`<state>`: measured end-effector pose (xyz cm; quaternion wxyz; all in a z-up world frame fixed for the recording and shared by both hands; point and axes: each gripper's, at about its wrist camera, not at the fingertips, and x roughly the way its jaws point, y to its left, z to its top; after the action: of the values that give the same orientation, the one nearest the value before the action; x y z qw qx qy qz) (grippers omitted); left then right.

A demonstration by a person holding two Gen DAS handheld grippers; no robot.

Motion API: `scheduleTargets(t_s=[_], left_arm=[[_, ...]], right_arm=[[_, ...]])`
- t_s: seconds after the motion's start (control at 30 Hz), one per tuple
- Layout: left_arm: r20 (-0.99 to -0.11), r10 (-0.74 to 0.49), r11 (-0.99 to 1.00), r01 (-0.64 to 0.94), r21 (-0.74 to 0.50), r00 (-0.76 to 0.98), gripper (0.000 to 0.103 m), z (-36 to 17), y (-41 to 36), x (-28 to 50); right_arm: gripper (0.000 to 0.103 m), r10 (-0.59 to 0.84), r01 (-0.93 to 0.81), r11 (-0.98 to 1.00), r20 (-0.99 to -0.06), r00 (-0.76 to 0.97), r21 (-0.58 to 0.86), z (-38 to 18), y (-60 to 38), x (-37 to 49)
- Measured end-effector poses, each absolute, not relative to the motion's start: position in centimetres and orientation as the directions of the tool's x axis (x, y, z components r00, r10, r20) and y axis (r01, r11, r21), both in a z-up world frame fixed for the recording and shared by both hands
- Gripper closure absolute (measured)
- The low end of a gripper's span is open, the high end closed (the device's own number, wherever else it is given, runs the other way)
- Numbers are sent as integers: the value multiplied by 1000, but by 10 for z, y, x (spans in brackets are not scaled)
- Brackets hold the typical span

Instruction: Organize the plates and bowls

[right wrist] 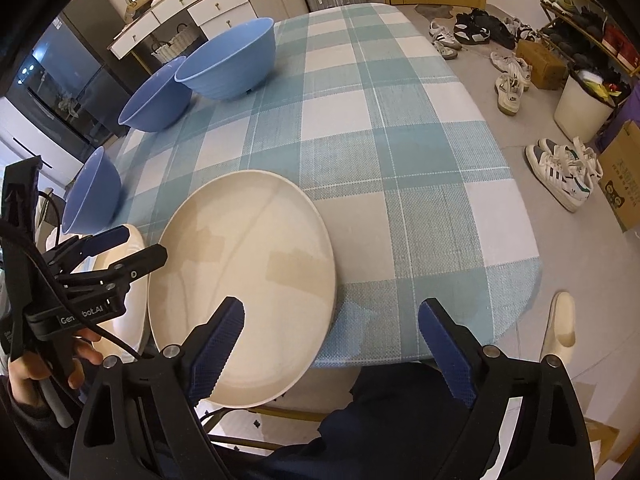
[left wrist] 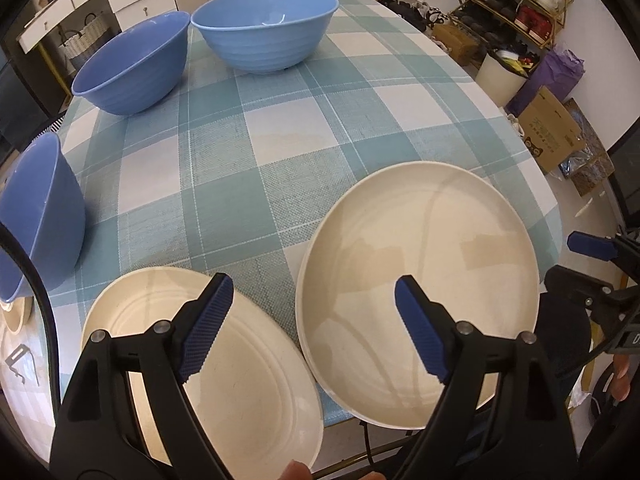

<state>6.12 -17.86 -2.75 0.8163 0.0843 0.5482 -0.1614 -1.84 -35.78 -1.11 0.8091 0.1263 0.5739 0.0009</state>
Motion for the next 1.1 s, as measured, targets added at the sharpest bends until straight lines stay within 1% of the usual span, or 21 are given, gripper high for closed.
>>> scheduleTargets(t_s=[0.3, 0.47, 0.6, 0.77, 0.93, 1.1], left_arm=[[-918, -196, 918, 395, -48, 344, 22, -29, -184, 66], [-919, -230, 889, 454, -64, 321, 22, -32, -194, 68], [-927, -219, 872, 488, -46, 304, 22, -37, -202, 70], [-930, -223, 875, 481, -58, 294, 22, -42, -202, 73], [-935, -207, 865, 500, -38, 288, 22, -47, -204, 73], [-937, -215, 865, 499, -51, 275, 22, -52, -206, 74]], right_arm=[[13, 174, 157, 959, -930, 323, 234, -21, -361, -23], [13, 188, 154, 956, -927, 324, 248, -24, -359, -25], [13, 216, 165, 947, -928, 305, 275, -30, -358, -26], [13, 212, 180, 945, -931, 298, 273, -35, -357, -25], [13, 220, 178, 944, -930, 294, 279, -39, -355, -23], [13, 252, 189, 931, -924, 286, 313, -46, -352, -21]])
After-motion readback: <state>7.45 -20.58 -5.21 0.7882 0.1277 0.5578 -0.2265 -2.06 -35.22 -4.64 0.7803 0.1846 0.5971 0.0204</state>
